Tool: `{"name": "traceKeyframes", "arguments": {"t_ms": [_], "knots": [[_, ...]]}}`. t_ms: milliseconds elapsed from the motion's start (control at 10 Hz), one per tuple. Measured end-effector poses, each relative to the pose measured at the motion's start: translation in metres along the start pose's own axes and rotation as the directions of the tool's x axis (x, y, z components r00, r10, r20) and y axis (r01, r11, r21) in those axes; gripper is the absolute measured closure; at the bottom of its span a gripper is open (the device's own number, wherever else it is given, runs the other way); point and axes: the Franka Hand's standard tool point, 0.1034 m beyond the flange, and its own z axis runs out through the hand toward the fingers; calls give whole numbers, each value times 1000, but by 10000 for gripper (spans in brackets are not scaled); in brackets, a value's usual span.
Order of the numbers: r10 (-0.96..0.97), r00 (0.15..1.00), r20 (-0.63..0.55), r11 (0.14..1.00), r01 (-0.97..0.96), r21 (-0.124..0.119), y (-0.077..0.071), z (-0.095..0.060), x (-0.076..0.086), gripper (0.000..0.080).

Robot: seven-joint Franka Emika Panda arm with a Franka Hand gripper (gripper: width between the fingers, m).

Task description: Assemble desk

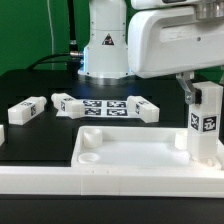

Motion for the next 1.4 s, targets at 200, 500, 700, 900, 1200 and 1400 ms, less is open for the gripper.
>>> {"name": "traceKeyframes", "arguments": {"t_ms": [200,500,700,900,1200,1400], "knots": [[15,1000,0,1000,-15,2,0,0,0,511],[261,965,0,965,-261,15,-2,0,0,511],[482,876,-14,876,-482,21,1,1,-2,509],[624,781,-27,781,-624,31,4,1,-3,509],[832,555,-5,555,-830,56,4,0,-9,509],[910,414,10,412,-909,60,4,1,-9,509]]}}
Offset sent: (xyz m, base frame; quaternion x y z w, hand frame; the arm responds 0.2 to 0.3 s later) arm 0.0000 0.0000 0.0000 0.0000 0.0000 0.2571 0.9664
